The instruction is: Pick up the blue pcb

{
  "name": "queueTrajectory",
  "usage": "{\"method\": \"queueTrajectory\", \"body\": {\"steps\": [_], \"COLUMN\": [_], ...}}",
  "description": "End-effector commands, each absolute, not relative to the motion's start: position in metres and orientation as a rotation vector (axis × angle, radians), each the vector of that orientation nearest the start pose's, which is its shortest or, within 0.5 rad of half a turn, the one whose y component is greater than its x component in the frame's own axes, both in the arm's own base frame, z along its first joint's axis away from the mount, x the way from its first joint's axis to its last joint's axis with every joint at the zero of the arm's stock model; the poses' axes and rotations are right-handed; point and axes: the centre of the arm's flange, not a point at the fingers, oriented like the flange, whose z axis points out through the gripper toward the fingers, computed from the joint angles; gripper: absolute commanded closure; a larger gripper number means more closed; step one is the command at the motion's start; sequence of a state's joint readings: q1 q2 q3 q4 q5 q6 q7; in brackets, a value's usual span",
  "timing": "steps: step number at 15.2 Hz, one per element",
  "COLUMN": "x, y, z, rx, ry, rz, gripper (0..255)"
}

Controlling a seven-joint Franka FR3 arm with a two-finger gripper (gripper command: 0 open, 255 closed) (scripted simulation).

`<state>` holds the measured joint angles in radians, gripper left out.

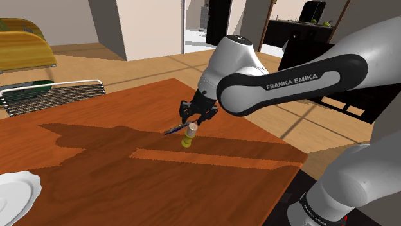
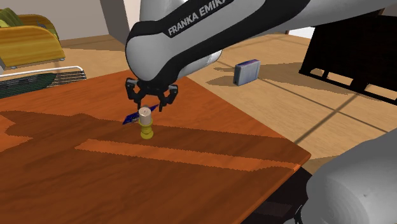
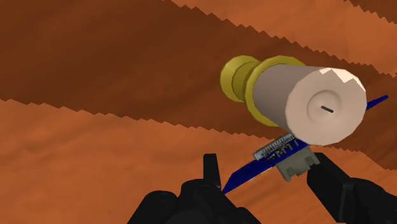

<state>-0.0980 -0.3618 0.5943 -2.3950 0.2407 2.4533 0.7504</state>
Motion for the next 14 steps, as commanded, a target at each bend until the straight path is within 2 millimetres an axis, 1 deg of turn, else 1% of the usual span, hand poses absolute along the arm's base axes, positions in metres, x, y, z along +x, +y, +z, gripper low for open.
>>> {"method": "queueTrajectory", "body": {"steps": [1,12,14], "x": [0.416,0.416,0.416], "y": [0.240,0.240,0.240], "z": [0.478,0.536,0.537], "rx": [-2.843,-2.843,-2.843], "ry": [0.585,0.585,0.585], "rz": [-0.460,-0.460,-0.460], "gripper": [255,255,255]}}
